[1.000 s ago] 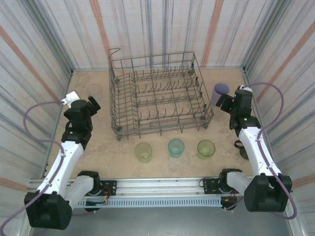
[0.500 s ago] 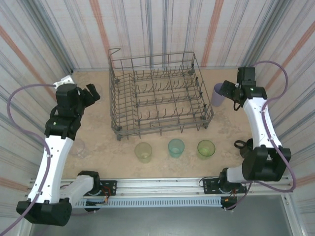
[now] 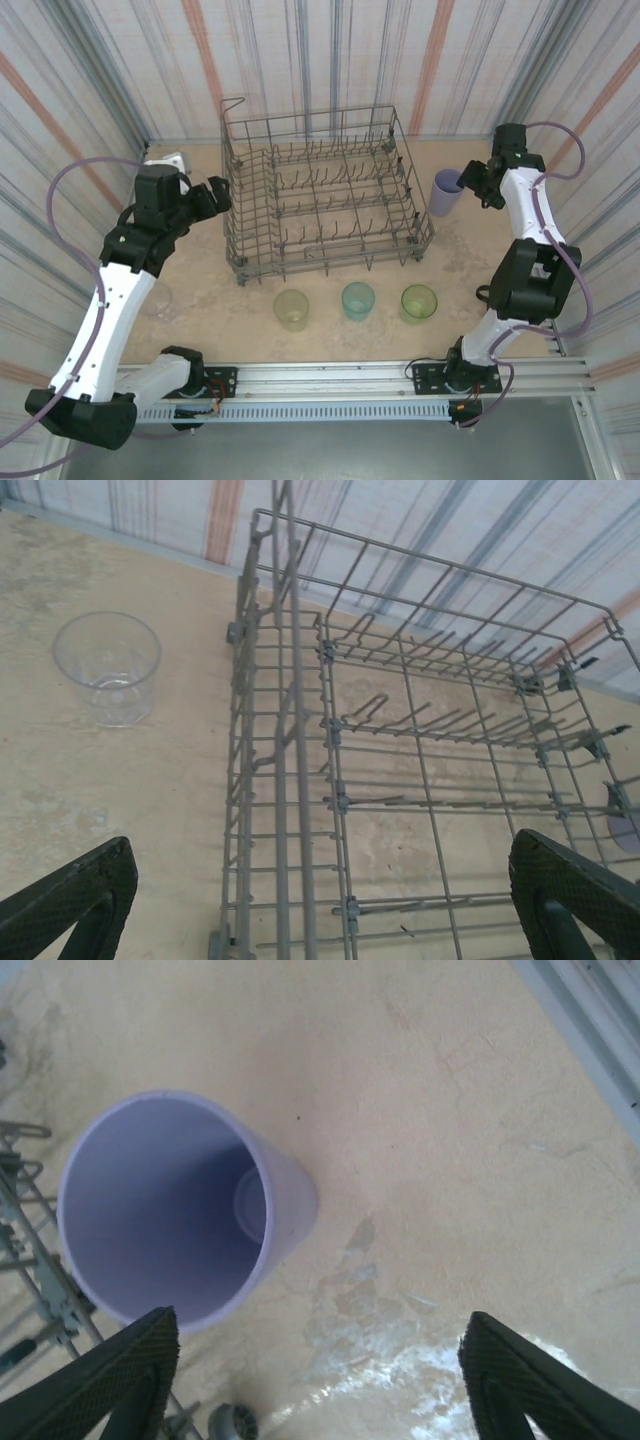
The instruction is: Load the cups into the dish rack
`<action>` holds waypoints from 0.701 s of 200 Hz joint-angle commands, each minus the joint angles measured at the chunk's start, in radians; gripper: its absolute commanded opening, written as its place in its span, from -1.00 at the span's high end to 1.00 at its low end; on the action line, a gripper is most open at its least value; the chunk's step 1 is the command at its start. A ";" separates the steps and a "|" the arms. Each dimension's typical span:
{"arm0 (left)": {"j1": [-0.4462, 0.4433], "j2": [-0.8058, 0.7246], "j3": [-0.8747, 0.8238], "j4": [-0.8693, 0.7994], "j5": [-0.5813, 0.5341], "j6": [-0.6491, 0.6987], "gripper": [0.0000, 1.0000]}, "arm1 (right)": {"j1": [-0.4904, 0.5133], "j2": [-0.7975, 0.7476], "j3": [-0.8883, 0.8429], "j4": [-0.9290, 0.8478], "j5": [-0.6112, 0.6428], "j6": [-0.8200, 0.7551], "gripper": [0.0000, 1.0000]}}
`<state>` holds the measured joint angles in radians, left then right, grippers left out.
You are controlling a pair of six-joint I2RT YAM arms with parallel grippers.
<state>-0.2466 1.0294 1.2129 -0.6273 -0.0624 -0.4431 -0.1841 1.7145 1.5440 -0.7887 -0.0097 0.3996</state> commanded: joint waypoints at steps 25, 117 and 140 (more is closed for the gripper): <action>-0.020 0.005 0.027 -0.005 0.042 0.020 -0.97 | -0.014 0.113 0.120 -0.038 -0.051 0.009 -0.15; -0.021 0.010 0.024 0.015 0.081 0.008 -0.97 | -0.014 0.215 0.174 -0.016 -0.128 -0.011 0.22; -0.025 0.013 0.017 0.018 0.092 -0.001 -0.97 | -0.014 0.248 0.210 -0.044 -0.129 -0.014 0.25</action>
<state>-0.2634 1.0382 1.2137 -0.6243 0.0032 -0.4427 -0.1951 1.9217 1.6974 -0.7952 -0.1108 0.4034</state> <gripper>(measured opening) 0.986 0.379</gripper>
